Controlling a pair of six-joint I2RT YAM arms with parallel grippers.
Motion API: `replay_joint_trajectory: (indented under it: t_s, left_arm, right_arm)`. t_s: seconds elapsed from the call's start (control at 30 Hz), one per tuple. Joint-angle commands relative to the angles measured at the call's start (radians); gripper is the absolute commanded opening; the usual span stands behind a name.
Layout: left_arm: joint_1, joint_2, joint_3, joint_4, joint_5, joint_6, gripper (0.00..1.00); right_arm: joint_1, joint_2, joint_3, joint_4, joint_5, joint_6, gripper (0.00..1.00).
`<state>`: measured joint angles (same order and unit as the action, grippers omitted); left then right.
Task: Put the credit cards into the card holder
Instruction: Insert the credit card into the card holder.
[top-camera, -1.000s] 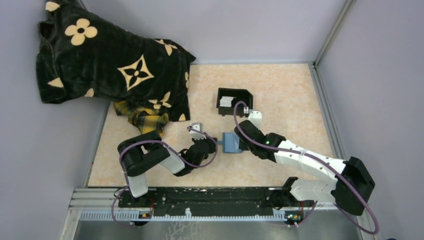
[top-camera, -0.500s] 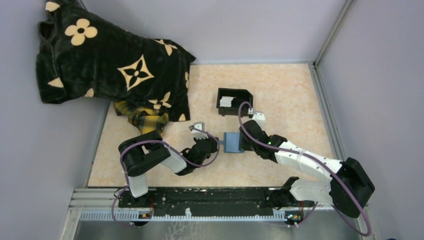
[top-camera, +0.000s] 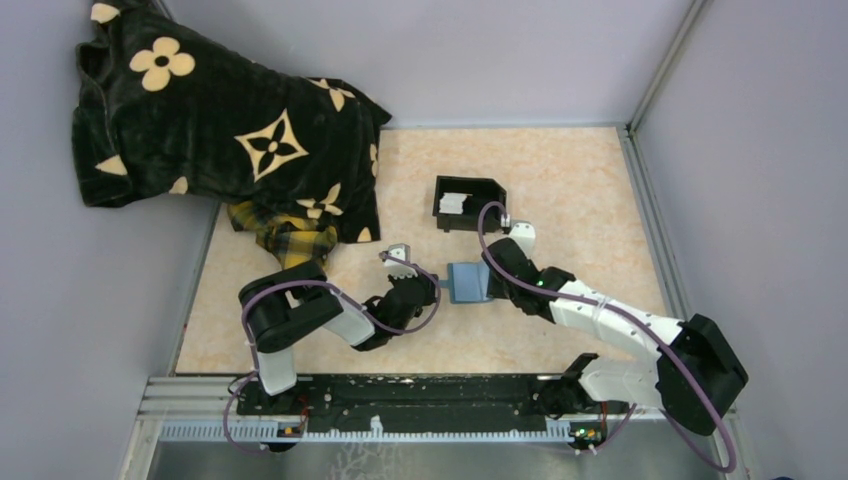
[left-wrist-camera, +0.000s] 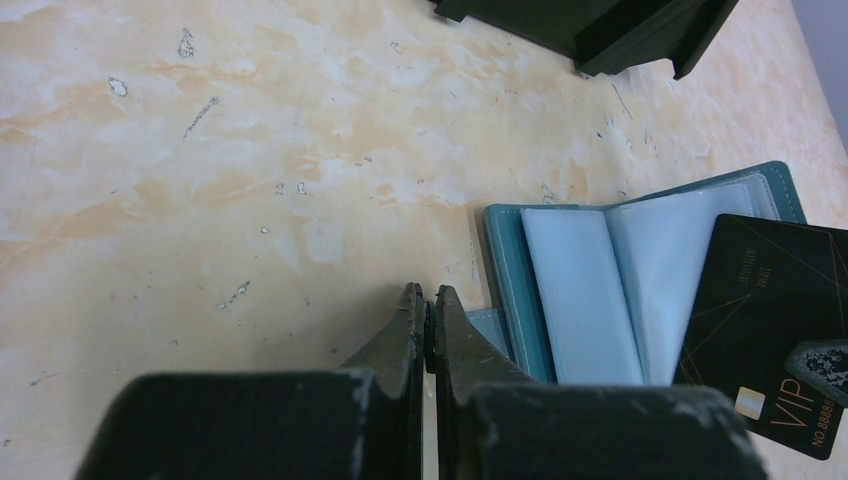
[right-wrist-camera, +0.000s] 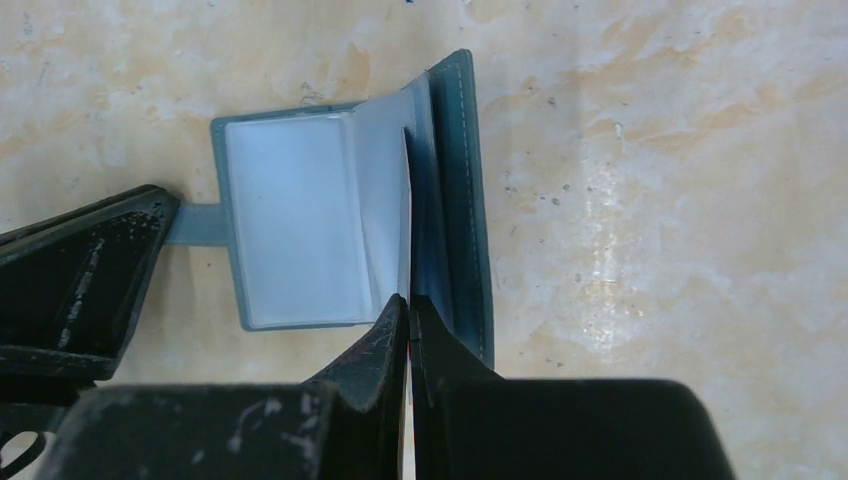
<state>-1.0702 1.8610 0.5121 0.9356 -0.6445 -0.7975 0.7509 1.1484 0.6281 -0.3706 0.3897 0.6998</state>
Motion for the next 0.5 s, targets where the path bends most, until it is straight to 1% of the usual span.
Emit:
replay_joint_trajectory:
  t_s: [0.0, 0.33, 0.47]
  left_arm:
    - [-0.010, 0.062, -0.030, -0.200, 0.041, 0.001, 0.00]
    - [-0.015, 0.054, -0.028, -0.201, 0.044, 0.008, 0.00]
    - [-0.019, 0.049, -0.025, -0.206, 0.042, 0.015, 0.00]
  right_arm:
    - [-0.011, -0.029, 0.026, -0.050, 0.087, -0.037, 0.00]
    - [-0.025, 0.001, 0.032, -0.050, 0.108, -0.082, 0.00]
    - [-0.026, -0.009, 0.044, -0.023, 0.085, -0.115, 0.00]
